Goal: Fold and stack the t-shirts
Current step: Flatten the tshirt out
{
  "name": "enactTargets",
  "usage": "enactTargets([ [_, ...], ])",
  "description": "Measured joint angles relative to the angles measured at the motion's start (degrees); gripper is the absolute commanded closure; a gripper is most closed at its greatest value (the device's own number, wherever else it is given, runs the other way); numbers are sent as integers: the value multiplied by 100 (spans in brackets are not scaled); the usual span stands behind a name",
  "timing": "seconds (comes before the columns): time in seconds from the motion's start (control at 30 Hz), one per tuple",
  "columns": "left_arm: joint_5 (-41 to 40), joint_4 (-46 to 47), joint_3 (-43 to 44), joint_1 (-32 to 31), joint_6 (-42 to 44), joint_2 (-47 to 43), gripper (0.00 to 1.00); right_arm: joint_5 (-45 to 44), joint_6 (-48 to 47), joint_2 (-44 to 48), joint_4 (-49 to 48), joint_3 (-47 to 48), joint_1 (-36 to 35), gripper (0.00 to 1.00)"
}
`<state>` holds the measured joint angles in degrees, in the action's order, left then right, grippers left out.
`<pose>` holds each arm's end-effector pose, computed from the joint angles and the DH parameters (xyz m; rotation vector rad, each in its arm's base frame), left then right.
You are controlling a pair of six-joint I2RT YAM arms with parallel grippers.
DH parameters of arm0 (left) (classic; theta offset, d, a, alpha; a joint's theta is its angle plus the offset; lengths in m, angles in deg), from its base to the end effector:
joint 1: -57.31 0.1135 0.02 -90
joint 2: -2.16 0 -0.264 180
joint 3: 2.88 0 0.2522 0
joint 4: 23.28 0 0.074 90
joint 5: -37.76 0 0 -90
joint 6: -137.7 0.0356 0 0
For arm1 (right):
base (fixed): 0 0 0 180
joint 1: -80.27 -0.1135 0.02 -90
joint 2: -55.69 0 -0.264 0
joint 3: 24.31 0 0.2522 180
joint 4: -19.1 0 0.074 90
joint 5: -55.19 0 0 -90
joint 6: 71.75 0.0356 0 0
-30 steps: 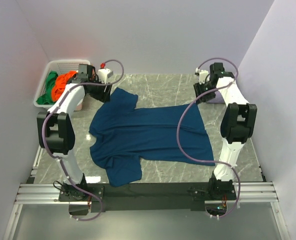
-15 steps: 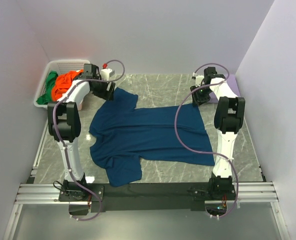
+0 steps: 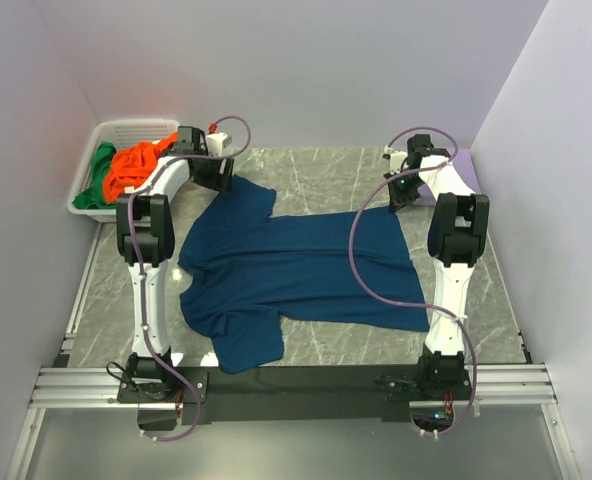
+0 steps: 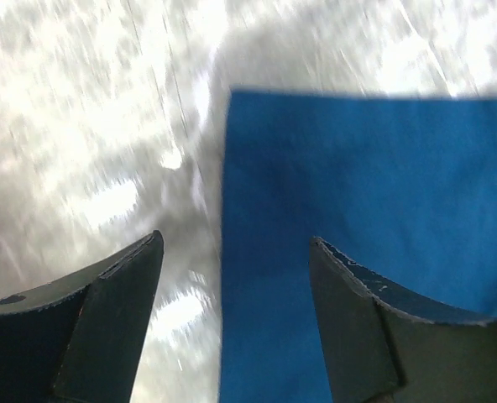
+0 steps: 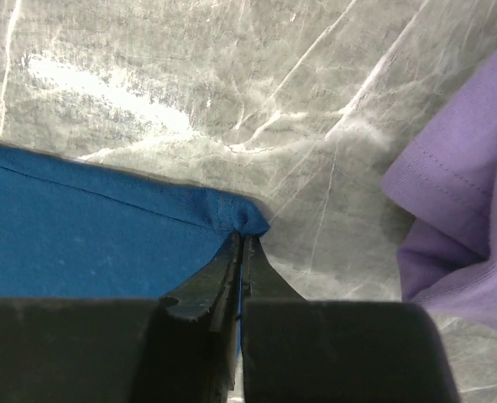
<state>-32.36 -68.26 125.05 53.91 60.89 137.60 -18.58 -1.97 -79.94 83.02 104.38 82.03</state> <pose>0.5219 -0.0431 0.1805 0.4957 2.3936 -0.3554 0.4946 -0.0052 0.1654 -0.5057 2.7003 0.2962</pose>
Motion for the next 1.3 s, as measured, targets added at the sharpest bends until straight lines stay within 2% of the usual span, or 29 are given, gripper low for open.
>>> enactTargets([
  [0.2, 39, 57, 686, -9, -87, 546, 30, 9, -24, 2, 11, 9, 2, 100],
  [0.37, 17, 24, 1235, -59, -59, 955, 40, 9, -42, 0, 11, 9, 2, 100],
  [0.6, -48, 107, 1320, -212, 168, 1036, 48, -4, -46, 2, 26, 13, 2, 100],
  [0.7, -94, 109, 1386, -328, 264, 1080, 47, -7, -46, 0, 31, 13, 2, 100],
  [0.8, -120, 111, 1397, -424, 332, 1088, 55, -7, -46, 2, 37, 15, 2, 100],
  [0.83, -125, 114, 1397, -446, 358, 1091, 66, -7, -46, 2, 37, 15, 2, 100],
  [0.9, -129, 138, 1397, -485, 380, 1099, 78, -9, -46, 2, 39, 15, 2, 100],
  [0.93, -127, 144, 1397, -494, 387, 1102, 88, -9, -46, 2, 37, 15, 2, 100],
  [1.03, -133, 188, 1397, -501, 385, 1106, 100, -11, -46, 2, 35, 15, 2, 100],
  [1.3, -223, 520, 1425, -444, 341, 1106, 100, -37, 9, 4, -57, 17, 22, 100],
])
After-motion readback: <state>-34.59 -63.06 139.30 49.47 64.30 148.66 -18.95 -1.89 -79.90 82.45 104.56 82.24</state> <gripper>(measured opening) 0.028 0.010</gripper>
